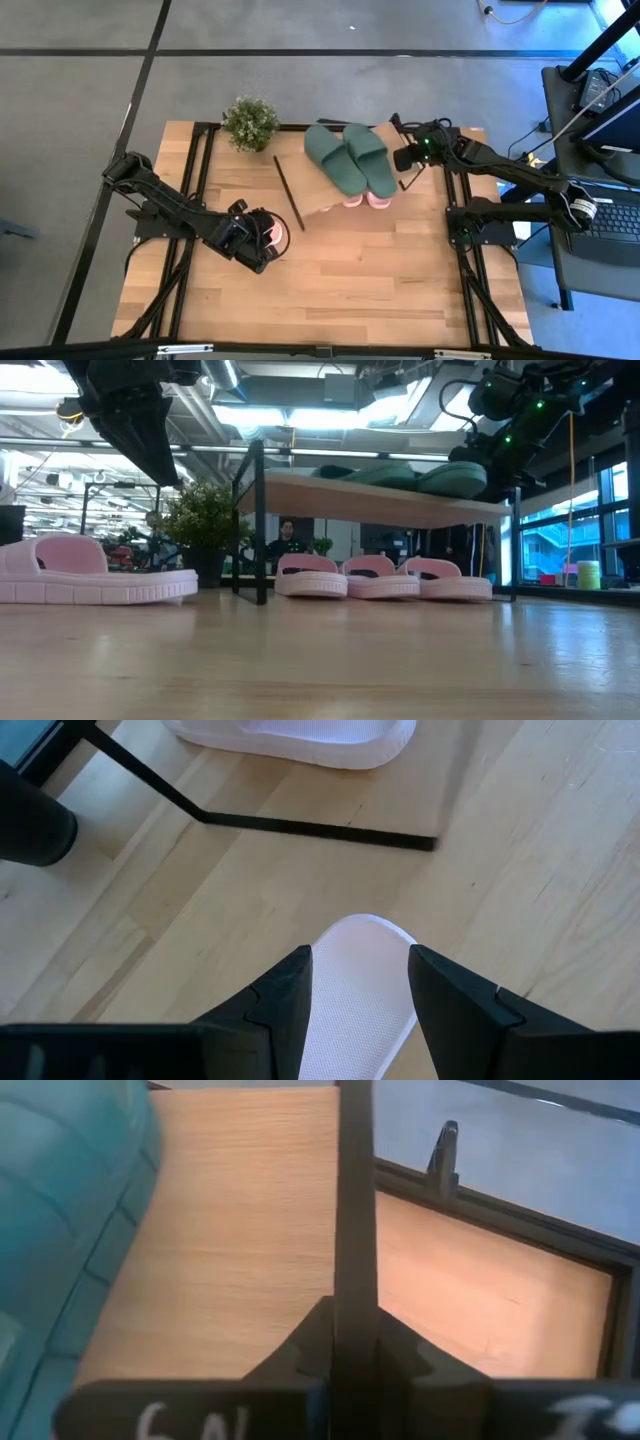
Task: Pick and place slides into the shelf
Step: Adjust the shelf on the table
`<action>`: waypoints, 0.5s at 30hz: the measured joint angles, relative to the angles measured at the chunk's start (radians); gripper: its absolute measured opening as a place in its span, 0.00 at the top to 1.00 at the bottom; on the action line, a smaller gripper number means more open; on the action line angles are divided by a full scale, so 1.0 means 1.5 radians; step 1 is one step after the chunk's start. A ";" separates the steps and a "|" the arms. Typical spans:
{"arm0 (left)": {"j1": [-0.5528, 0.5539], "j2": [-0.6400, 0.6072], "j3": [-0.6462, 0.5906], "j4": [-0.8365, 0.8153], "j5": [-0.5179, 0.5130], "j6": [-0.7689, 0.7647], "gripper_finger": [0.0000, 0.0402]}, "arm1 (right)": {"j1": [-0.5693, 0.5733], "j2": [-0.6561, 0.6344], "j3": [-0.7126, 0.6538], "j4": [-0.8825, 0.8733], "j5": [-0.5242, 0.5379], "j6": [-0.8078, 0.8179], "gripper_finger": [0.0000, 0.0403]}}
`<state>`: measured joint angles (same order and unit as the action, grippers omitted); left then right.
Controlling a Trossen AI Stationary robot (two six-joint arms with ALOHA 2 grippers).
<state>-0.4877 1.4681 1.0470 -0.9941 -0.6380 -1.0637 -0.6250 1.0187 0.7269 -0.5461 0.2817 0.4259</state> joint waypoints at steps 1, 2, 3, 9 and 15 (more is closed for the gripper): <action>0.000 0.000 0.000 0.000 0.000 0.000 0.60 | 0.000 0.000 0.000 0.000 0.001 0.000 0.92; 0.000 0.000 0.000 0.000 0.000 0.000 0.60 | 0.000 0.000 0.000 0.000 0.001 0.000 0.93; 0.000 0.000 0.000 0.000 0.000 0.000 0.60 | 0.000 0.000 0.000 0.000 0.003 -0.001 0.93; 0.000 0.000 0.000 0.000 0.000 0.000 0.60 | 0.001 0.000 0.000 0.002 0.006 0.006 0.84; 0.003 0.000 0.000 0.008 -0.003 -0.036 0.60 | 0.001 0.000 0.000 0.003 0.006 0.008 0.74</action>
<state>-0.4831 1.4681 1.0470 -0.9815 -0.6418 -1.1180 -0.6231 1.0187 0.7265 -0.5419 0.2913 0.4385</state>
